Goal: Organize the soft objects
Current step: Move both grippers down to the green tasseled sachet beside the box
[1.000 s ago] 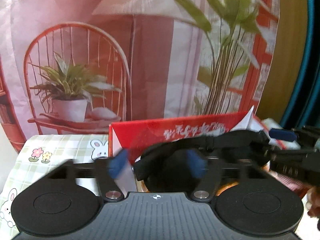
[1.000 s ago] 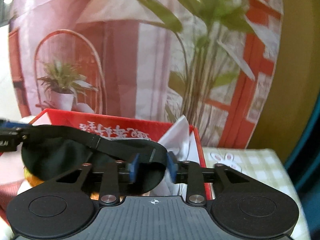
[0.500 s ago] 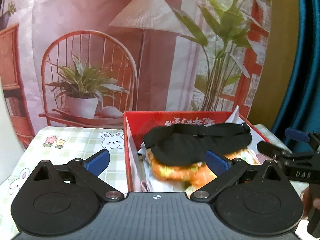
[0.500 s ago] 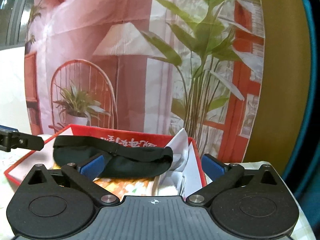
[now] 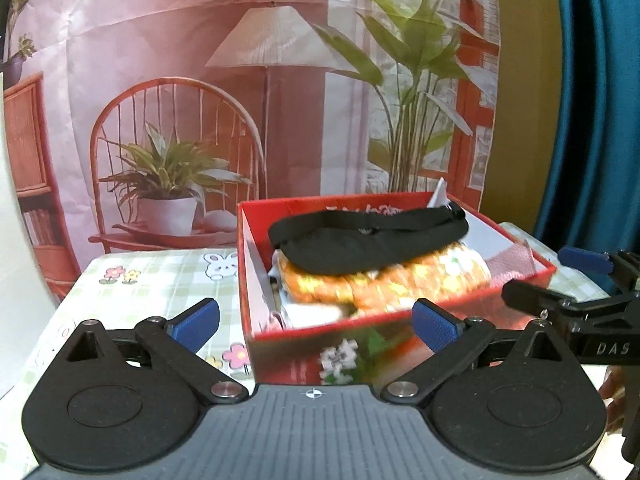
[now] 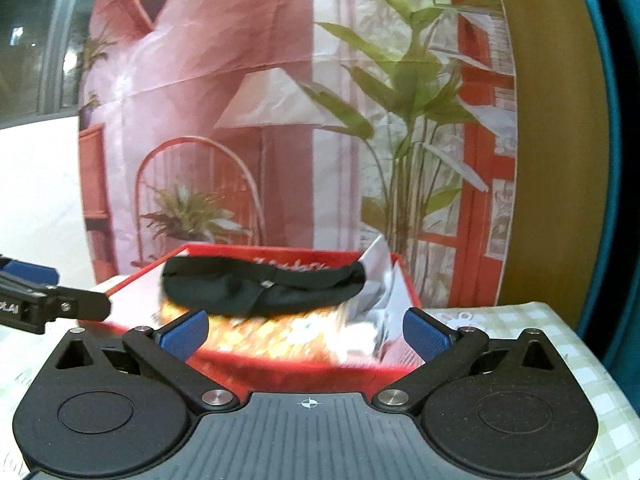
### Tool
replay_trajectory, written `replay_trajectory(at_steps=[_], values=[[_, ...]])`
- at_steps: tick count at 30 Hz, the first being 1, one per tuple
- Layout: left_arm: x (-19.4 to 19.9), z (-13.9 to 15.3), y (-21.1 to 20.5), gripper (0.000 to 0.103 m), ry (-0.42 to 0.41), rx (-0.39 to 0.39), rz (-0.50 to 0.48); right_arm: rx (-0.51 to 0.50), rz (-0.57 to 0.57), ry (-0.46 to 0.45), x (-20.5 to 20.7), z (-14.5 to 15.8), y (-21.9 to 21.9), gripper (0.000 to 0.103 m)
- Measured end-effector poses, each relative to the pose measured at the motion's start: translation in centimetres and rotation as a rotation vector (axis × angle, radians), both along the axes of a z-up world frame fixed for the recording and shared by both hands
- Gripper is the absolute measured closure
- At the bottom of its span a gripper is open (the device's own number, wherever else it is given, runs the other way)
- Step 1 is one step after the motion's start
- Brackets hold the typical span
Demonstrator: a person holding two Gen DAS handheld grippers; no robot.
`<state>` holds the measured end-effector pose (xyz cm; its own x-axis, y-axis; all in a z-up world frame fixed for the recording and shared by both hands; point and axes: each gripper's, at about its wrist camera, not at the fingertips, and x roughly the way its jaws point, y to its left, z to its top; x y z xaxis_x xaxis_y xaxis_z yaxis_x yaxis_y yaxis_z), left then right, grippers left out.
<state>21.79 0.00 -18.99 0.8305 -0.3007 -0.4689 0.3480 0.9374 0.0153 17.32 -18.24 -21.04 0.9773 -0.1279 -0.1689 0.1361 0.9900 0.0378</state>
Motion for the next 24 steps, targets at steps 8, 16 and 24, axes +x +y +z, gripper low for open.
replay_trajectory(at_steps=[8, 16, 24], values=[[-1.1, -2.8, 0.4, 0.0, 0.07, -0.04, 0.005, 0.024, 0.069, 0.025, -1.4, -3.8, 1.2, 0.0], [-1.1, -4.8, 0.7, 0.0, 0.124, -0.067, 0.004, 0.04, 0.103, 0.104, -0.7, -6.0, 1.9, 0.001], [-0.9, -6.0, 0.7, 0.001, 0.152, -0.086, -0.007, 0.029, 0.11, 0.153, 0.1, -7.8, 1.9, 0.0]])
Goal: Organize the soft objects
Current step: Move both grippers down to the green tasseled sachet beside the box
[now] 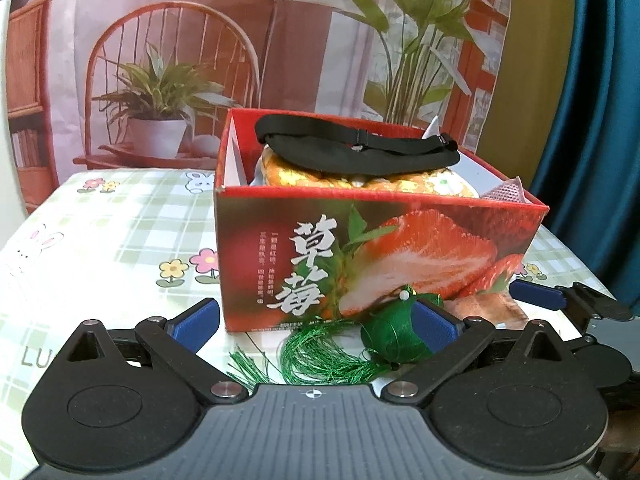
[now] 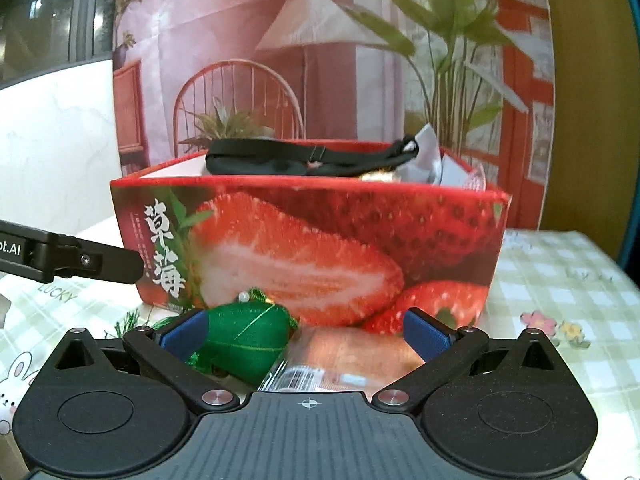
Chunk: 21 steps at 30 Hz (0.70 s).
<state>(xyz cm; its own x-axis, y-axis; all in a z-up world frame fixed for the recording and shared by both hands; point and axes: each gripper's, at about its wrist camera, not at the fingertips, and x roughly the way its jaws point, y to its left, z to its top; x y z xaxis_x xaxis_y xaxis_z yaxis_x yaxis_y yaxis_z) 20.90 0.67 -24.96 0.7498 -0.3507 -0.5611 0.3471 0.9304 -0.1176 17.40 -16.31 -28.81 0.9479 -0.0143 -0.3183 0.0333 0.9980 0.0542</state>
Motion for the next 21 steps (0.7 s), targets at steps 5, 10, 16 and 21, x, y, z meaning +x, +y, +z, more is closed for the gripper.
replay_trajectory(at_steps=[5, 10, 16, 21], values=[[-0.1, -0.5, 0.0, 0.008, 0.019, -0.022, -0.023, 0.015, 0.029, 0.012, 0.1, -0.3, -0.2, 0.002], [0.2, -1.3, -0.1, 0.031, 0.065, -0.056, -0.077, 0.012, 0.061, 0.031, 0.3, -0.5, -0.2, 0.024], [0.8, -2.3, -0.2, 0.048, 0.117, -0.093, -0.119, -0.005, 0.086, 0.038, 0.6, -0.3, 0.1, 0.041], [1.5, -2.3, -0.6, 0.049, 0.13, -0.103, -0.125, -0.03, 0.133, 0.061, 1.1, 0.4, 0.7, 0.048]])
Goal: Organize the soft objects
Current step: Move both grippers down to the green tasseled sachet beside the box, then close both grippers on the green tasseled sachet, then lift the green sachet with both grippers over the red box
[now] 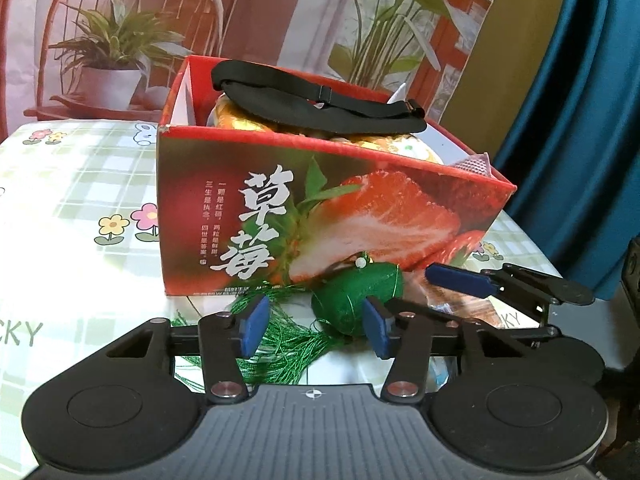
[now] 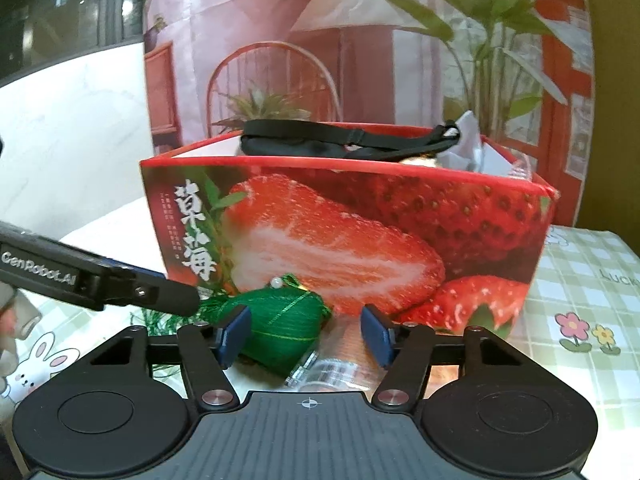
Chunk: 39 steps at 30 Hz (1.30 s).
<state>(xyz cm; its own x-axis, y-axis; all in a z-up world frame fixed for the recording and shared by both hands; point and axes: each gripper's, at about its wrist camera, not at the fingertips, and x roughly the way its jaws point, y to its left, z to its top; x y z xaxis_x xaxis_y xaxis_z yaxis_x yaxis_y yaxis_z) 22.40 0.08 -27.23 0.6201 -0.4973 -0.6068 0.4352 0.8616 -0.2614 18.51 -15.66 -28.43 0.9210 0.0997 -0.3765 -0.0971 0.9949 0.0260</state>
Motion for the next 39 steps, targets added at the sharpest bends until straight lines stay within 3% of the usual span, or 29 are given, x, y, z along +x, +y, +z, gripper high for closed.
replay_trajectory(at_steps=[11, 17, 23, 30, 39], values=[[1.6, -0.6, -1.3, 0.05, 0.069, 0.005, -0.009, -0.149, 0.092, 0.1, 2.1, -0.1, 1.9, 0.05], [2.7, -1.4, -2.1, 0.058, 0.099, -0.017, -0.031, -0.136, 0.135, 0.133, 3.2, -0.5, 2.1, 0.052], [3.6, -2.2, -2.0, 0.062, 0.147, -0.096, -0.035, -0.103, 0.117, 0.138, 3.8, -0.7, 2.4, 0.056], [2.2, -1.1, -1.4, 0.063, 0.112, -0.132, -0.039, -0.063, 0.104, 0.105, 2.5, 0.2, 2.2, 0.057], [0.2, 4.7, -0.8, 0.063, -0.035, -0.172, -0.067, -0.039, 0.101, -0.045, -0.6, 4.7, 2.2, 0.057]])
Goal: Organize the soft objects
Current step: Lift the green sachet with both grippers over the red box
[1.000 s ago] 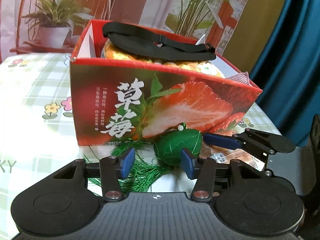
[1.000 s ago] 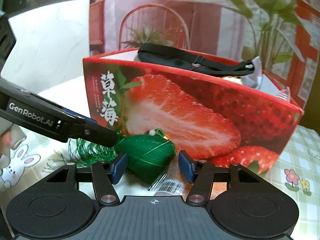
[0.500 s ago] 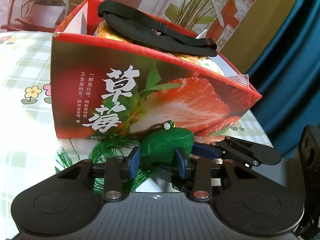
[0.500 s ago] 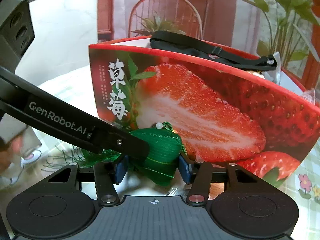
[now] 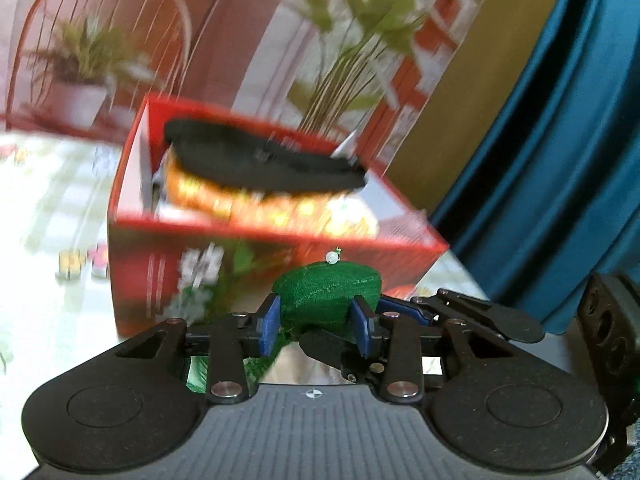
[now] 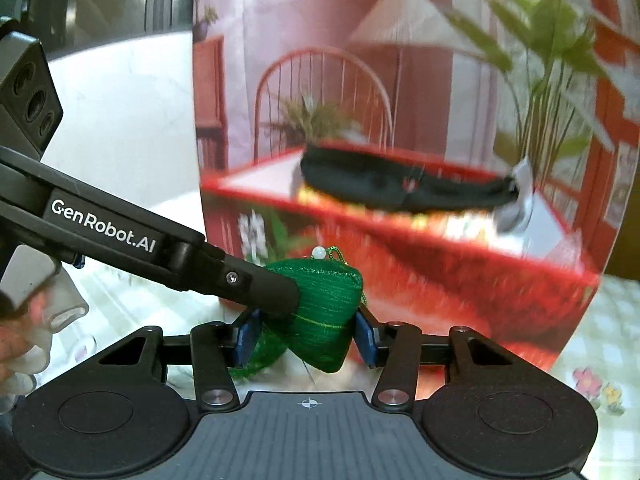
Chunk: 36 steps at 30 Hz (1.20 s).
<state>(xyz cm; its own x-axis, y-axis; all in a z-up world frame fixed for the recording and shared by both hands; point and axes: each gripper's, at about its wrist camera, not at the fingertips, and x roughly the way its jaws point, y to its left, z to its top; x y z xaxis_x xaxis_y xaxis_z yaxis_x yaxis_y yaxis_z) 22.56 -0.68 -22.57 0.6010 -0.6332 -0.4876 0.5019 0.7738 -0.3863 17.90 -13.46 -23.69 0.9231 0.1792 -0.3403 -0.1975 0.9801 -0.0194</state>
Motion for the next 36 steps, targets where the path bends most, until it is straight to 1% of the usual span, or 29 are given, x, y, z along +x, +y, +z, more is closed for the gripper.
replay_trajectory(at_steps=[2, 6, 10, 13, 16, 18, 21, 24, 31, 36], values=[[-0.1, 1.5, 0.1, 0.063, -0.032, -0.02, -0.005, 0.01, -0.003, -0.038, -0.5, 1.4, -0.1, 0.057], [-0.3, 5.0, 0.6, 0.063, -0.11, -0.054, -0.016, -0.003, -0.004, -0.118, -1.0, 4.9, -0.2, 0.057], [0.0, 8.6, 1.0, 0.063, -0.193, -0.1, -0.016, -0.016, -0.006, -0.203, -0.6, 8.7, -0.2, 0.057], [0.0, 10.8, 1.0, 0.063, -0.261, -0.111, -0.006, -0.031, -0.009, -0.259, -0.1, 11.6, 0.2, 0.057], [0.2, 12.5, 1.1, 0.063, -0.317, -0.117, 0.009, -0.04, -0.002, -0.305, 1.0, 14.0, 0.1, 0.057], [0.4, 13.1, 1.5, 0.063, -0.334, -0.119, 0.02, -0.047, 0.003, -0.33, 1.8, 15.1, 0.3, 0.057], [1.0, 13.1, 1.8, 0.063, -0.332, -0.107, 0.035, -0.057, 0.01, -0.341, 3.1, 15.8, 0.6, 0.057], [2.3, 12.2, 2.0, 0.063, -0.299, -0.094, 0.048, -0.056, 0.016, -0.319, 4.3, 15.2, 0.9, 0.057], [4.8, 8.1, 3.3, 0.063, -0.177, -0.074, 0.072, -0.043, 0.022, -0.196, 7.1, 11.7, 1.6, 0.057], [6.0, 5.6, 3.7, 0.063, -0.123, -0.044, 0.082, -0.029, 0.02, -0.114, 8.6, 9.1, 2.0, 0.057]])
